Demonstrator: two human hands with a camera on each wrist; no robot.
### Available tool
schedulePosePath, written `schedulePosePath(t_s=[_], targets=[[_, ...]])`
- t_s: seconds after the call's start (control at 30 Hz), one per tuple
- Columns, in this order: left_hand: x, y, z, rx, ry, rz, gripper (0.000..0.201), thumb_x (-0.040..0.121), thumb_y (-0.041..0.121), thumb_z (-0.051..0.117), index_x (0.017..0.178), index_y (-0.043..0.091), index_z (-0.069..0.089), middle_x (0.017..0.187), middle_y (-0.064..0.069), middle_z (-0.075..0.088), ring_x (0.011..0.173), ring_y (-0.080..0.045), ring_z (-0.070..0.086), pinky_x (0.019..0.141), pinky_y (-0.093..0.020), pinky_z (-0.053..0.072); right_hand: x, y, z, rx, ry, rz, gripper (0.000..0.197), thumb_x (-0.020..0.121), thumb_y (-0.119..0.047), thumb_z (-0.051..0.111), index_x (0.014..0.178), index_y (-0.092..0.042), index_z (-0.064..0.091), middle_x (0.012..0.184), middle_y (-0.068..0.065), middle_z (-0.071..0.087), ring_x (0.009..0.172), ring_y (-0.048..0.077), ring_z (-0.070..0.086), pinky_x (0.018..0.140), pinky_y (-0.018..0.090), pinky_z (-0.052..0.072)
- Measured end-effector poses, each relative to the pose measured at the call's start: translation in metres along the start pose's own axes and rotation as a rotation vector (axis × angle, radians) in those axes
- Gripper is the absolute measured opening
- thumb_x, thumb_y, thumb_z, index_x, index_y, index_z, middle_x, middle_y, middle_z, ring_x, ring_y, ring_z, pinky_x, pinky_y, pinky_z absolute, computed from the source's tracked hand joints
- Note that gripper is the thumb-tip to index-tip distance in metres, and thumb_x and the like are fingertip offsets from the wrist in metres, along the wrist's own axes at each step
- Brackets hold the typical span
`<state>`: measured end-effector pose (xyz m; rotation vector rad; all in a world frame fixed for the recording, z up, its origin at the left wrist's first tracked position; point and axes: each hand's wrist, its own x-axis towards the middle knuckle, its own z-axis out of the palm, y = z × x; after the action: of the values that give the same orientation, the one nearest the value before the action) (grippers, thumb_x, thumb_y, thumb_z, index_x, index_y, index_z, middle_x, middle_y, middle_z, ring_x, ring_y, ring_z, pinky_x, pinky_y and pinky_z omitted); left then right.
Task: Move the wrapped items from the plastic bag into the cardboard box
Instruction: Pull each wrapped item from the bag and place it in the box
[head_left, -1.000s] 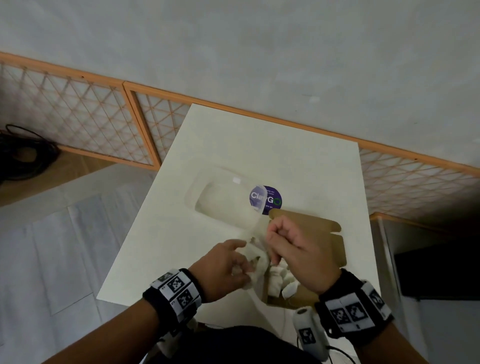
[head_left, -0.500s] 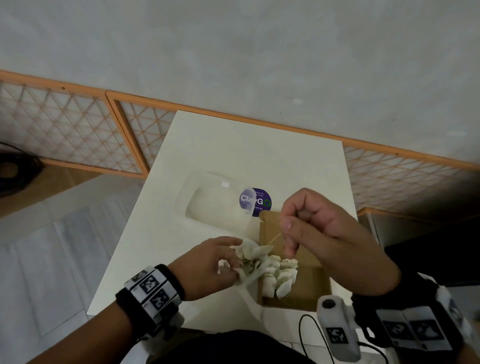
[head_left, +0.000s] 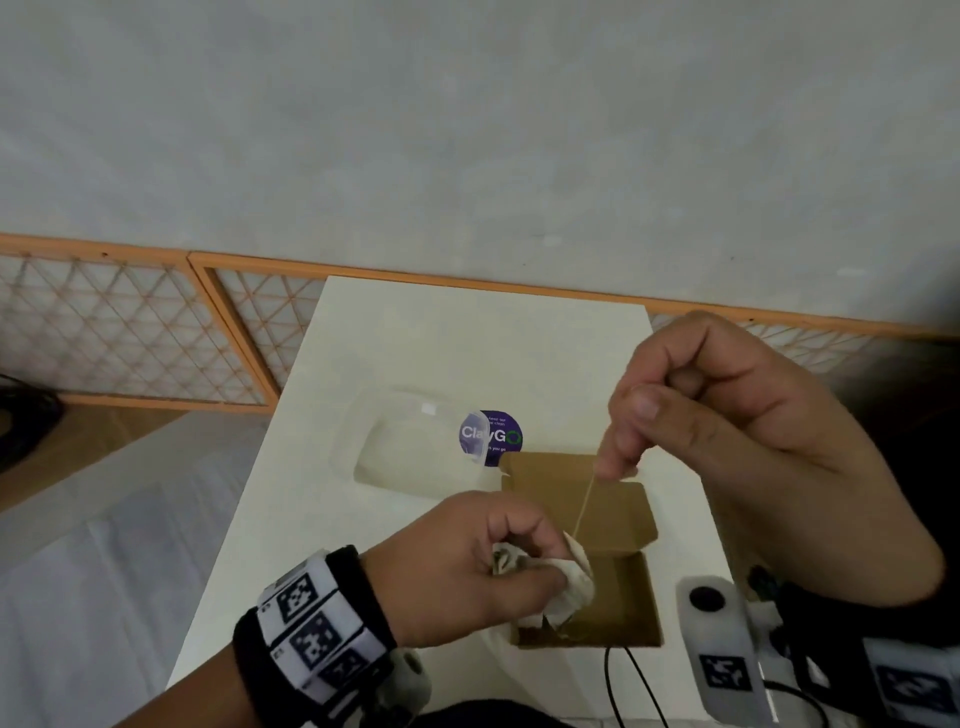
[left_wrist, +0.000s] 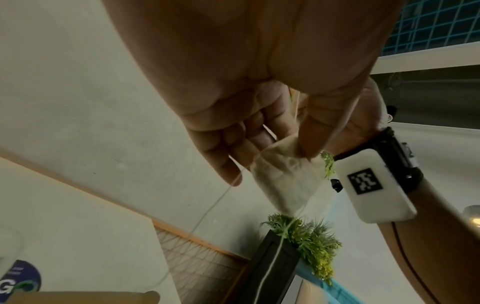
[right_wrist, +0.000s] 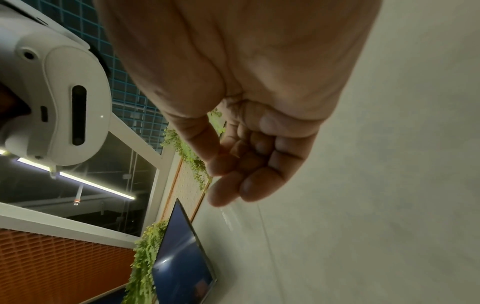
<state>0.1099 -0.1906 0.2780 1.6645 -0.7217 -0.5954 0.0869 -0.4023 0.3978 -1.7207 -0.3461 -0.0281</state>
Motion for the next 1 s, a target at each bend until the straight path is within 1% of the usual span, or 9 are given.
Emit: schedulePosePath(t_s=[0.23,0.37,0.43,0.5,0.57,0.63,0.73,0.83,1.0], targets=[[0.006,0.014,0.003,0.111,0.053,0.119,0.003,0.093,0.019,0.074,0.092,0.022,0.074,0.094,0.01,0.073,0.091,-0.017,0.071,0.085,-0.03,0.055,0.006,0.008,-0.038,-0.199,0.238,0.004,0.005,0.101,-0.004,0.056,0.099,0.0,0.059,0.086,0.017,0.071,0.082,0.03,0.075,0.077,0.034,0.06],[0.012,0.022,-0.007,0.199,0.081,0.173,0.004,0.094,0.015,0.073,0.093,0.019,0.073,0.096,0.006,0.072,0.094,-0.019,0.07,0.087,-0.036,0.055,0.008,0.035,-0.053,-0.466,0.27,0.174,0.014,0.1,-0.028,0.062,0.114,-0.029,0.063,0.096,0.001,0.076,0.087,0.018,0.076,0.087,0.046,0.06],[0.014,0.023,-0.014,0.254,0.089,0.184,0.004,0.095,0.016,0.072,0.094,0.02,0.072,0.094,0.008,0.071,0.093,-0.018,0.069,0.086,-0.035,0.054,0.004,0.045,-0.052,-0.566,0.263,0.24,0.023,0.098,-0.037,0.063,0.119,-0.045,0.058,0.079,0.002,0.074,0.069,0.012,0.07,0.071,0.038,0.057],[0.017,0.022,-0.02,0.291,0.104,0.183,0.003,0.095,0.015,0.071,0.093,0.018,0.072,0.092,0.009,0.07,0.092,-0.017,0.068,0.086,-0.033,0.053,-0.001,0.05,-0.045,-0.555,0.273,0.206,0.026,0.097,-0.037,0.065,0.121,-0.046,0.061,0.074,-0.008,0.068,0.06,0.006,0.06,0.059,0.022,0.047],[0.021,0.02,-0.025,0.318,0.123,0.171,0.003,0.095,0.016,0.071,0.093,0.018,0.072,0.091,0.008,0.07,0.091,-0.016,0.068,0.085,-0.034,0.053,-0.006,0.053,-0.034,-0.546,0.234,0.136,0.022,0.096,-0.037,0.066,0.117,-0.041,0.068,0.087,-0.026,0.067,0.074,0.004,0.064,0.061,0.014,0.046],[0.024,0.018,-0.029,0.327,0.137,0.154,0.003,0.095,0.017,0.071,0.093,0.018,0.072,0.091,0.007,0.07,0.091,-0.017,0.068,0.085,-0.035,0.053,-0.007,0.062,-0.022,-0.517,0.148,0.099,0.018,0.095,-0.036,0.067,0.112,-0.034,0.074,0.097,-0.022,0.07,0.084,0.01,0.066,0.066,0.014,0.048],[0.028,0.015,-0.031,0.325,0.152,0.132,0.003,0.095,0.018,0.072,0.092,0.02,0.071,0.091,0.005,0.07,0.091,-0.02,0.068,0.084,-0.037,0.053,-0.005,0.075,-0.007,-0.397,0.098,0.139,0.011,0.093,-0.029,0.073,0.103,-0.03,0.079,0.089,-0.019,0.072,0.074,0.005,0.063,0.065,0.013,0.047],[0.03,0.011,-0.031,0.326,0.173,0.116,0.003,0.095,0.021,0.073,0.092,0.02,0.072,0.094,0.005,0.07,0.093,-0.021,0.067,0.087,-0.039,0.052,0.001,0.083,0.002,-0.321,0.049,0.146,0.009,0.096,-0.023,0.072,0.093,-0.025,0.08,0.078,-0.016,0.072,0.066,0.004,0.059,0.064,0.02,0.048],[0.032,0.001,-0.03,0.08,0.267,0.073,0.008,0.093,0.021,0.073,0.096,0.014,0.076,0.108,0.001,0.073,0.104,-0.023,0.07,0.097,-0.039,0.054,0.007,0.088,0.003,-0.258,0.074,0.108,0.015,0.099,-0.03,0.067,0.092,-0.02,0.076,0.081,0.003,0.074,0.076,0.028,0.067,0.074,0.048,0.056]])
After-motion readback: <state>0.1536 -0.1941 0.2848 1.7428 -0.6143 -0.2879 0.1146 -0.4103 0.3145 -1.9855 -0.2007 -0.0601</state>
